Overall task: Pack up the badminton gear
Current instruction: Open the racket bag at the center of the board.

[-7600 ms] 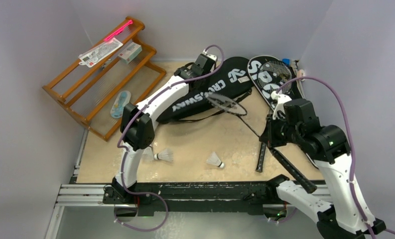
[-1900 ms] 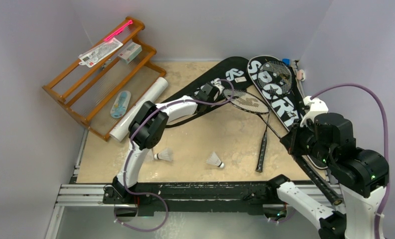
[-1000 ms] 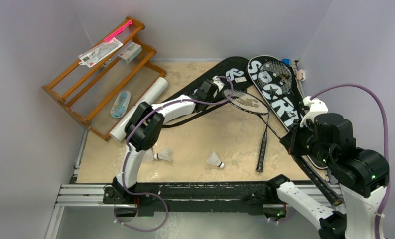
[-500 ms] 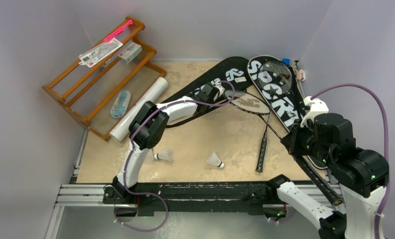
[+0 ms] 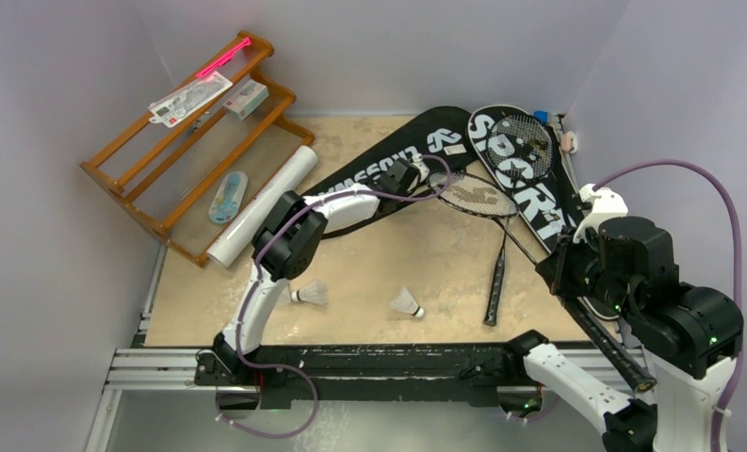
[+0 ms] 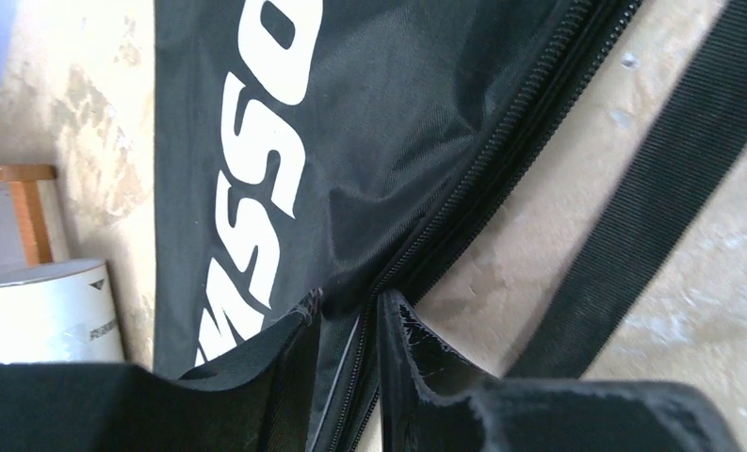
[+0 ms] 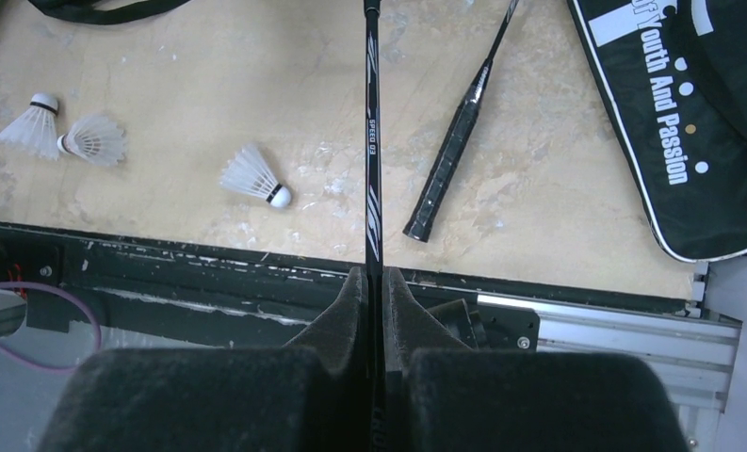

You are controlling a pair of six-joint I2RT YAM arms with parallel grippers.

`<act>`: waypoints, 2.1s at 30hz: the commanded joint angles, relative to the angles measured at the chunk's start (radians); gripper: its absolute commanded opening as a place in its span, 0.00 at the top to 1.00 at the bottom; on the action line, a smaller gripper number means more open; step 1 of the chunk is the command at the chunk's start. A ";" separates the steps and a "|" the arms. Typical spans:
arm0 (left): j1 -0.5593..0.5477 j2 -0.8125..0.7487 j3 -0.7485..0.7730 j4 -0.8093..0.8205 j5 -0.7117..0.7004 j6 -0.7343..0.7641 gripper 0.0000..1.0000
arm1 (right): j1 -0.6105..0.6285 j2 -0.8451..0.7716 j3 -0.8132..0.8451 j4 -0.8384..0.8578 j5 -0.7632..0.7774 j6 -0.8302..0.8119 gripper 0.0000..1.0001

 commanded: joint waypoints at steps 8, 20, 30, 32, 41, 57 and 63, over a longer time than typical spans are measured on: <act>0.006 0.024 -0.034 0.234 -0.260 0.099 0.84 | 0.002 -0.007 0.021 0.063 0.015 0.013 1.00; -0.004 -0.032 -0.027 0.195 -0.284 0.076 1.00 | 0.001 -0.009 0.018 0.065 0.013 0.015 1.00; 0.030 -0.060 0.148 -0.148 -0.066 -0.167 1.00 | 0.001 -0.011 -0.025 0.054 0.039 0.024 1.00; 0.041 -0.061 0.172 -0.192 -0.034 -0.204 1.00 | 0.001 -0.010 -0.009 0.037 0.088 0.043 1.00; 0.071 -0.107 0.218 -0.305 0.172 -0.316 1.00 | 0.001 -0.019 -0.061 0.057 0.194 0.026 1.00; 0.079 -0.177 0.210 -0.367 0.411 -0.389 1.00 | 0.001 0.005 -0.259 0.302 -0.166 -0.087 1.00; 0.078 -0.164 0.184 -0.342 0.304 -0.330 0.84 | 0.001 0.012 -0.231 0.283 -0.094 -0.086 1.00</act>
